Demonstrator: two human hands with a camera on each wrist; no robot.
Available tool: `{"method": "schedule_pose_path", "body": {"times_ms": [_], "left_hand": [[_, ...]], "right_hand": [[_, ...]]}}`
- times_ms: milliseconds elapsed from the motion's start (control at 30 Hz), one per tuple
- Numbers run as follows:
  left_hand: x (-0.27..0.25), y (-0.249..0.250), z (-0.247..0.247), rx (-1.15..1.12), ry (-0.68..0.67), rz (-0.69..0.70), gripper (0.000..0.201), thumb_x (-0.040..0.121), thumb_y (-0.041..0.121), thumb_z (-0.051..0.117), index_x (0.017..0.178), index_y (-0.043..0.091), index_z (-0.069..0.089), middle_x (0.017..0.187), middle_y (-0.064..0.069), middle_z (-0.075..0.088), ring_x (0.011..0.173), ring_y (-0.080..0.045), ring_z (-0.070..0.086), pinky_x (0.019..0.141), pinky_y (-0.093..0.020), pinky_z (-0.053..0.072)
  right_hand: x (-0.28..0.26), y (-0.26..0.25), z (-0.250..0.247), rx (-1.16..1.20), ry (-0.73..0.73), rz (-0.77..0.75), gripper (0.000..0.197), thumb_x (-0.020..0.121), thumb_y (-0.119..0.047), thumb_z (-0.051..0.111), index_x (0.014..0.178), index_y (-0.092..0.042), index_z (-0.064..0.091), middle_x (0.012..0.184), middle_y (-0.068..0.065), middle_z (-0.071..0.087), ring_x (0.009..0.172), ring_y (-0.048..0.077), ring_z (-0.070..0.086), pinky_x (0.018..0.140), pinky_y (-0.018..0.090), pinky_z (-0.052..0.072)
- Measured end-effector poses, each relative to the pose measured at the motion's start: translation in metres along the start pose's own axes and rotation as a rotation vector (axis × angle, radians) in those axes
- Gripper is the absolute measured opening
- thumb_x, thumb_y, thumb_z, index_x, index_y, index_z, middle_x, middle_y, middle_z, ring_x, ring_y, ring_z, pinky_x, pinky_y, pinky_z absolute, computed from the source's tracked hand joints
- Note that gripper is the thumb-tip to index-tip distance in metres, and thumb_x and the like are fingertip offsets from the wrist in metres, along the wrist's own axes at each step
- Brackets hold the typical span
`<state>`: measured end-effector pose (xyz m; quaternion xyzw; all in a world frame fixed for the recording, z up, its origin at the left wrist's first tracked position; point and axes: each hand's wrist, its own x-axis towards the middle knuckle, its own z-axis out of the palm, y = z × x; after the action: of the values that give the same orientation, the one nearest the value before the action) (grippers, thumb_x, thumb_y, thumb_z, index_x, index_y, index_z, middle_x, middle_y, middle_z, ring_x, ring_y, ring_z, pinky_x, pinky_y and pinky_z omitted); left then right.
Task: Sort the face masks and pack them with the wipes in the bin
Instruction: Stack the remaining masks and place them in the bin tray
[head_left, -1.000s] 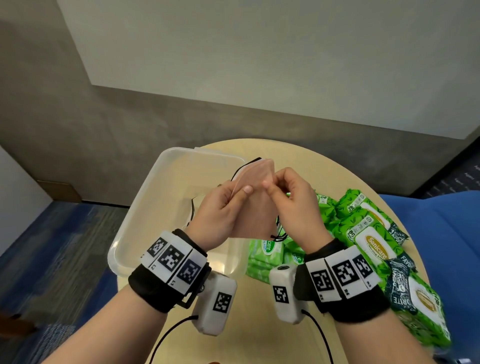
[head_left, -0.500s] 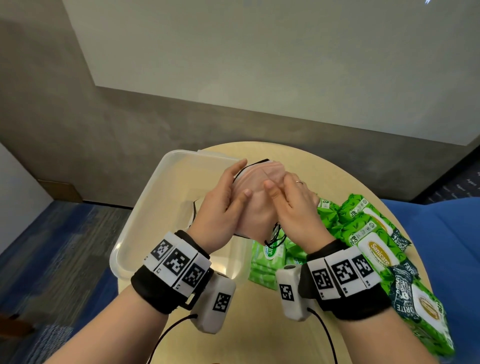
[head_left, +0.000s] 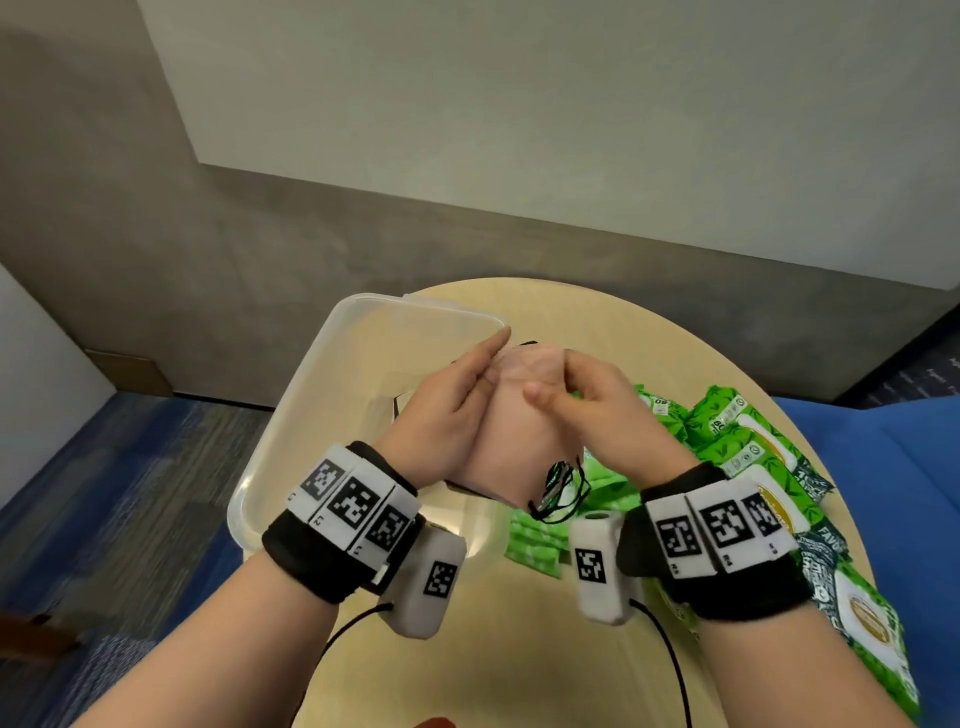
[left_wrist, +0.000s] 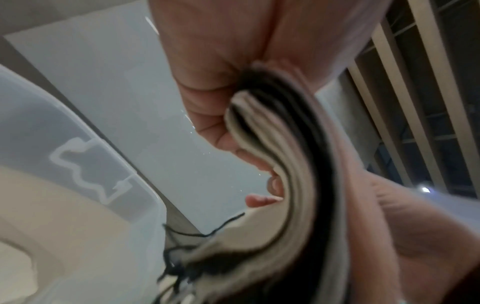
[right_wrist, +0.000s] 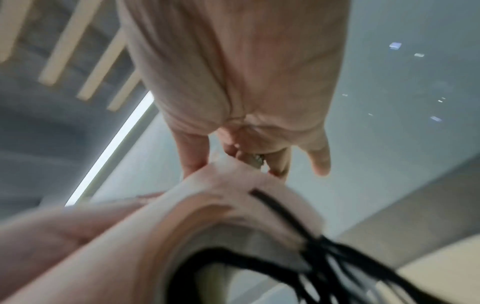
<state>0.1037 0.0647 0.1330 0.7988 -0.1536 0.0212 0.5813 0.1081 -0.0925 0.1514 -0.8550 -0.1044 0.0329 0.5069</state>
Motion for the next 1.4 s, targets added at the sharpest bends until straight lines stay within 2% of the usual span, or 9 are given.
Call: {"method": "schedule_pose_path", "body": {"times_ms": [133,300,367,467,600,733,900,1133,1400], "left_hand": [[0.003,0.005,-0.001,-0.344,0.263,-0.156,0.038,0.098,0.016,0.044,0.136,0.017,0.042,0.089,0.004,0.053,0.079,-0.006,0.051,0.069,-0.012,0.043],[-0.001,0.013,0.011,-0.513,0.381,-0.287,0.04,0.099,0.033,0.038,0.137,0.02,0.038,0.122,0.004,0.054,0.1,-0.003,0.056,0.085,-0.022,0.049],[-0.001,0.014,0.013,-0.48,0.404,-0.261,0.044,0.1,0.033,0.034,0.142,0.023,0.027,0.114,0.009,0.054,0.095,0.004,0.054,0.084,-0.015,0.048],[-0.001,0.014,0.012,-0.381,0.432,-0.192,0.051,0.101,0.031,0.032,0.147,0.029,0.01,0.109,0.008,0.058,0.102,0.0,0.056,0.099,-0.025,0.043],[-0.002,0.009,0.011,-0.25,0.405,-0.094,0.048,0.098,0.026,0.037,0.144,0.03,0.02,0.126,-0.001,0.056,0.113,-0.006,0.055,0.099,-0.025,0.042],[-0.002,0.005,0.01,-0.253,0.381,-0.116,0.039,0.086,0.03,0.048,0.125,0.026,0.049,0.123,0.005,0.059,0.114,-0.011,0.056,0.102,-0.037,0.044],[0.001,0.005,0.009,-0.244,0.357,-0.149,0.027,0.083,0.031,0.051,0.109,0.025,0.058,0.11,0.001,0.067,0.104,-0.017,0.062,0.095,-0.039,0.048],[0.008,0.001,-0.001,0.074,0.174,-0.116,0.033,0.095,0.022,0.05,0.127,0.017,0.055,0.126,-0.005,0.058,0.12,-0.018,0.051,0.104,-0.036,0.038],[0.01,0.001,-0.002,0.057,0.158,-0.069,0.032,0.094,0.009,0.051,0.125,0.01,0.058,0.122,-0.003,0.063,0.116,-0.013,0.056,0.1,-0.023,0.039]], "right_hand": [[0.004,0.0,-0.006,0.382,0.208,0.058,0.021,0.085,-0.014,0.064,0.1,0.0,0.062,0.096,0.013,0.067,0.086,0.017,0.061,0.078,0.031,0.048],[0.006,-0.001,0.013,0.523,0.315,0.069,0.028,0.092,-0.017,0.054,0.116,-0.003,0.054,0.11,0.01,0.065,0.097,0.017,0.064,0.083,0.03,0.052],[0.006,-0.002,0.022,0.515,0.295,0.033,0.032,0.094,-0.022,0.052,0.12,-0.004,0.053,0.116,0.011,0.064,0.108,0.021,0.061,0.093,0.039,0.049],[0.004,-0.003,0.032,0.483,0.239,0.004,0.052,0.087,-0.043,0.054,0.124,-0.007,0.052,0.123,0.01,0.06,0.117,0.023,0.056,0.101,0.048,0.042],[0.0,-0.007,0.034,0.448,0.179,0.037,0.073,0.079,-0.059,0.054,0.131,-0.009,0.042,0.13,0.007,0.054,0.121,0.017,0.052,0.103,0.045,0.04],[-0.002,-0.008,0.032,0.479,0.197,0.066,0.063,0.083,-0.048,0.05,0.13,-0.007,0.043,0.13,0.009,0.054,0.12,0.019,0.052,0.103,0.045,0.041],[-0.001,-0.007,0.031,0.467,0.298,0.045,0.059,0.078,-0.043,0.058,0.121,-0.003,0.049,0.118,0.015,0.061,0.109,0.028,0.06,0.092,0.048,0.049],[0.008,0.007,0.028,0.251,0.317,0.062,0.048,0.067,-0.053,0.056,0.098,-0.017,0.055,0.103,0.008,0.066,0.098,0.026,0.062,0.088,0.053,0.047],[0.003,0.005,0.025,-0.027,0.18,0.054,0.033,0.097,-0.035,0.038,0.111,-0.007,0.049,0.117,0.008,0.06,0.109,0.024,0.054,0.089,0.038,0.043]]}}
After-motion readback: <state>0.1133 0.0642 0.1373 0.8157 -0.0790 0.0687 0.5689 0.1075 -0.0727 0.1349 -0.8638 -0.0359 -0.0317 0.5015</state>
